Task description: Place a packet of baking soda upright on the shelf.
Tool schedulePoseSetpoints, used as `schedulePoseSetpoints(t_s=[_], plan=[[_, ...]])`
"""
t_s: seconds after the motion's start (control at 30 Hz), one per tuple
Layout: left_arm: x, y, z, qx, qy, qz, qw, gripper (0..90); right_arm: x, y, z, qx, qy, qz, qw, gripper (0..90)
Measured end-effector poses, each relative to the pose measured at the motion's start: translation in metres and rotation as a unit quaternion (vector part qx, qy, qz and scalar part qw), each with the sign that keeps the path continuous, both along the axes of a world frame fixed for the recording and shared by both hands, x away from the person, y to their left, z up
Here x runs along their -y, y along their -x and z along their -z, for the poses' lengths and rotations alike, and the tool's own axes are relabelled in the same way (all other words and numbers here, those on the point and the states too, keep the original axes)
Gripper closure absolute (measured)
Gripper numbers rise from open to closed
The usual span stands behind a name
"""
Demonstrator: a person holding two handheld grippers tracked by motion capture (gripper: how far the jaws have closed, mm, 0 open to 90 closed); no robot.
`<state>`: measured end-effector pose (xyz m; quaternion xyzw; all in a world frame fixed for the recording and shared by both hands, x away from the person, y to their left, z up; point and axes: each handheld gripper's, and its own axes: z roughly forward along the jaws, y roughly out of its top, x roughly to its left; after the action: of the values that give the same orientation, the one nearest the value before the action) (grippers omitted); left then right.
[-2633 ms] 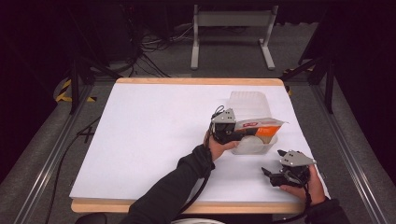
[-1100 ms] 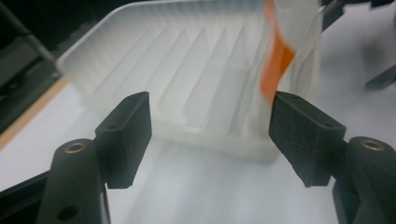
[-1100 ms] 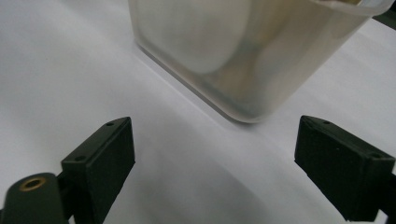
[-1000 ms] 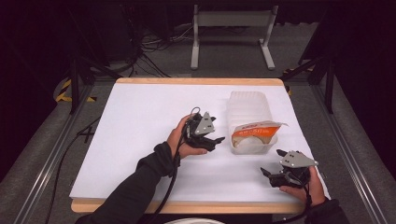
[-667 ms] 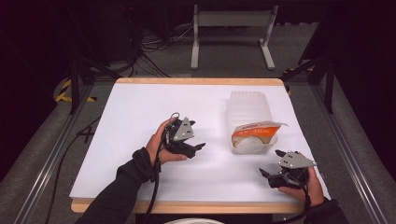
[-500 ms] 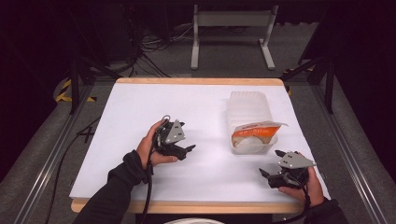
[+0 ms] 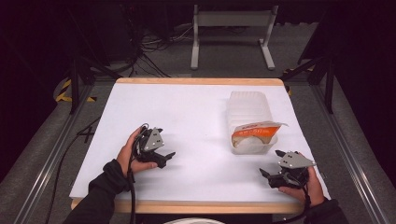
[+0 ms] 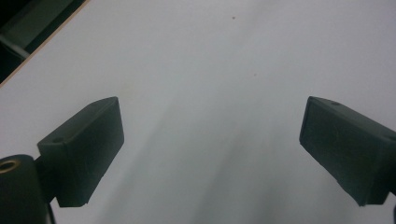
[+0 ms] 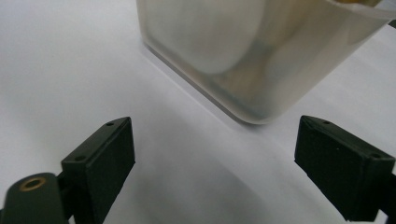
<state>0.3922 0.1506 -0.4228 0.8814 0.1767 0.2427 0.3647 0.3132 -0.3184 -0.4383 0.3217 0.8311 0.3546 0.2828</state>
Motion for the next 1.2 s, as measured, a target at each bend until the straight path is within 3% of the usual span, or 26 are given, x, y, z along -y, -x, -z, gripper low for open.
schedulePoseSetpoints(t_s=[0.37, 0.47, 0.83, 1.03, 1.2], plan=[[-0.035, 0.014, 0.013, -0.014, 0.013, -0.030, 0.9994, 6.3, 0.000, 0.000, 0.001, -0.001, 0.005, 0.000, 1.0000, 12.8], [-0.045, 0.017, 0.014, -0.024, 0.047, -0.041, 0.9978, 6.6, 0.000, 0.000, 0.001, 0.001, 0.004, 0.001, 1.0000, 12.8], [-0.081, 0.036, 0.025, -0.033, 0.058, -0.073, 0.9951, 6.6, 0.000, -0.001, 0.001, -0.001, 0.006, 0.001, 1.0000, 12.8], [-0.099, 0.046, 0.025, -0.028, 0.058, -0.088, 0.9940, 6.6, -0.001, -0.001, 0.001, -0.001, 0.006, 0.001, 1.0000, 12.8], [-0.113, 0.053, 0.024, -0.025, 0.080, -0.105, 0.9909, 6.8, 0.000, -0.001, 0.001, 0.002, 0.004, 0.004, 1.0000, 12.8]])
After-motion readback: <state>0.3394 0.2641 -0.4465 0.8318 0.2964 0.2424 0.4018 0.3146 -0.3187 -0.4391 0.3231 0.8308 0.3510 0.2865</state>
